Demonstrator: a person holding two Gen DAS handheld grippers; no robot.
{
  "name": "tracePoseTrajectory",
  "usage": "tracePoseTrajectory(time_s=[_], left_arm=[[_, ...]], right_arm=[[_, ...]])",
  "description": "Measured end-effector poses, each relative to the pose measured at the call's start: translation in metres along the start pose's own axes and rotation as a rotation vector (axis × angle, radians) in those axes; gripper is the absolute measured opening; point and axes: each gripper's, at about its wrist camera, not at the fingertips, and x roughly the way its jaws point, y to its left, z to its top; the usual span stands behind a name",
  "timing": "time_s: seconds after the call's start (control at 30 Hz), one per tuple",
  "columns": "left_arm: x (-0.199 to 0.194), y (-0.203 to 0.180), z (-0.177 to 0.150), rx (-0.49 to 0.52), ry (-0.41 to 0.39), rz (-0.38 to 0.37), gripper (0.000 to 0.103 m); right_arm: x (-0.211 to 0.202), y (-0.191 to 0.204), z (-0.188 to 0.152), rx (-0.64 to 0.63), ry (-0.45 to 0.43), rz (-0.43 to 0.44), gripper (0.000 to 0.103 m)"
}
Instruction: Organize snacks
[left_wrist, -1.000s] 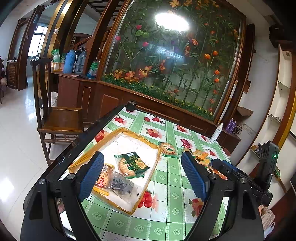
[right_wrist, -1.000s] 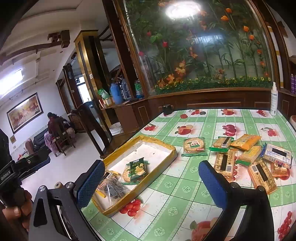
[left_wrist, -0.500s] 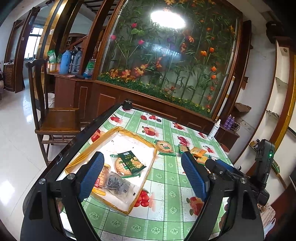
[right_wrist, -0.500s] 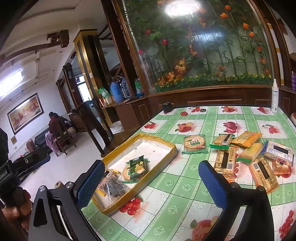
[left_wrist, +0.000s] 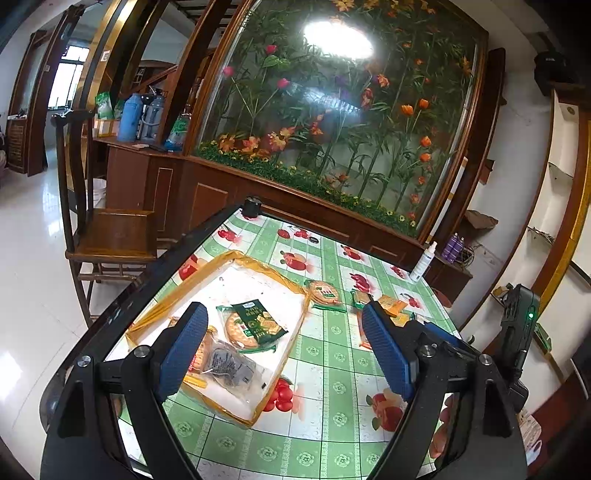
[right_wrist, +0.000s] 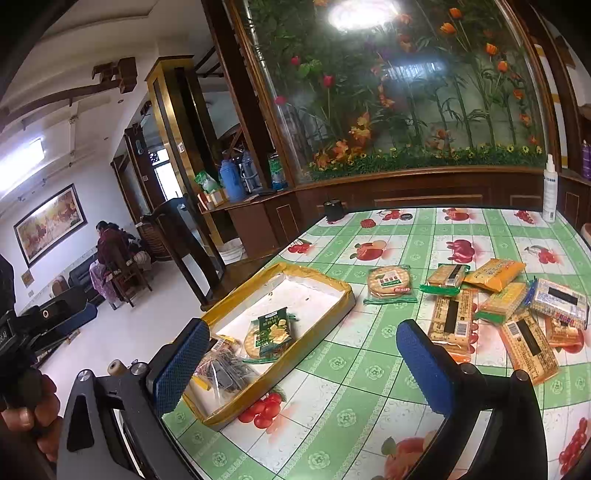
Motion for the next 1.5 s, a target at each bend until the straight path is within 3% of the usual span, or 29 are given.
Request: tracePoseTrajectory(time_s=[0.67, 1.2, 1.5], left_arm=[[0.005, -0.001, -0.001, 0.003, 0.008, 0.007, 0.086], [0.025, 0.005, -0.008, -0.008, 0.054, -0.022, 0.086], [0.055, 0.001, -0.010, -0.021, 0.098, -0.020, 0.086]], right_arm=[[0.007, -0.012, 0.000, 0.025, 0.013, 0.002, 0.102], [0.011, -0.030, -0.004, 0.042, 0.031, -0.055, 0.102], [0.022, -0.028, -0.008, -0.027, 0.045, -0.100, 0.102]])
